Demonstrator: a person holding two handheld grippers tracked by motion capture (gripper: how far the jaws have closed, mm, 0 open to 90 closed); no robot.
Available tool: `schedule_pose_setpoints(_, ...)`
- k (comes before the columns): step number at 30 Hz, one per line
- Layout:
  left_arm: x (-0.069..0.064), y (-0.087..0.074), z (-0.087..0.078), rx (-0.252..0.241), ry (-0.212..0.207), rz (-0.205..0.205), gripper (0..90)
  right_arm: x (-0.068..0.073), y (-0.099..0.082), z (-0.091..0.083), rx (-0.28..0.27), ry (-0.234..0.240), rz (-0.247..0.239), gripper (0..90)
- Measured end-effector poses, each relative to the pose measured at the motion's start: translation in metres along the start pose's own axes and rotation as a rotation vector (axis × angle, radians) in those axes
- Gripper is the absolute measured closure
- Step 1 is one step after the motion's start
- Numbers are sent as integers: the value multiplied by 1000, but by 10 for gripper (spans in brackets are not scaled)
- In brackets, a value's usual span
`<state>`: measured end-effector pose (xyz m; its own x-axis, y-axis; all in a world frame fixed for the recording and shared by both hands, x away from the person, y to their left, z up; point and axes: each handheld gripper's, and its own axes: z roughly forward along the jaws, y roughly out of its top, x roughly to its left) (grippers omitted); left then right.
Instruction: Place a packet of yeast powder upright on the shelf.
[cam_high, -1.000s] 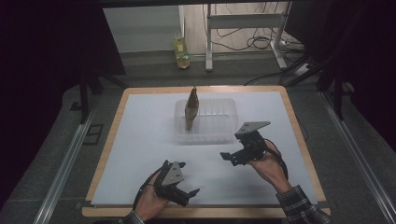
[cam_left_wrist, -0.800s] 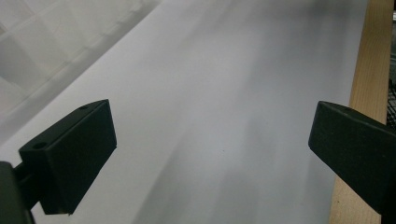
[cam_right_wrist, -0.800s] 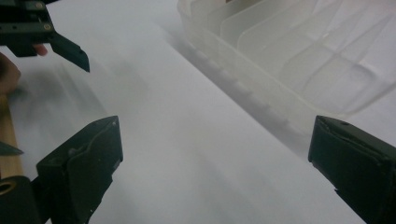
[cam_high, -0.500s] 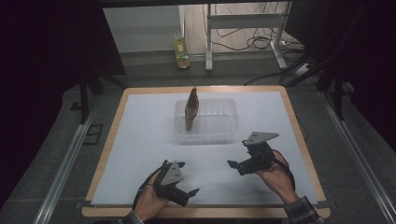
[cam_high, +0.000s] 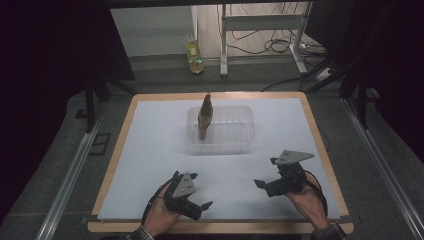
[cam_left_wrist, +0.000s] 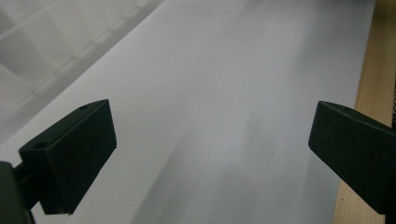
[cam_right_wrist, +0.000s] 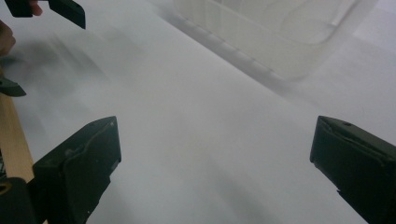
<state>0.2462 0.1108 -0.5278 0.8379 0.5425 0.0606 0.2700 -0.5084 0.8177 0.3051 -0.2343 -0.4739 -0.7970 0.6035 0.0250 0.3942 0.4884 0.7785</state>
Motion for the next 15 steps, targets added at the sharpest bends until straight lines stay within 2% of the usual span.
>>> schedule_pose_setpoints(10, 0, -1, 1, 17, 11, 8, 8, -2, -25, -17, 9, -42, 16, 9)
schedule_pose_setpoints(15, 0, -1, 2, 24, 15, 13, 8, -2, -43, -22, 54, -86, 14, 9)
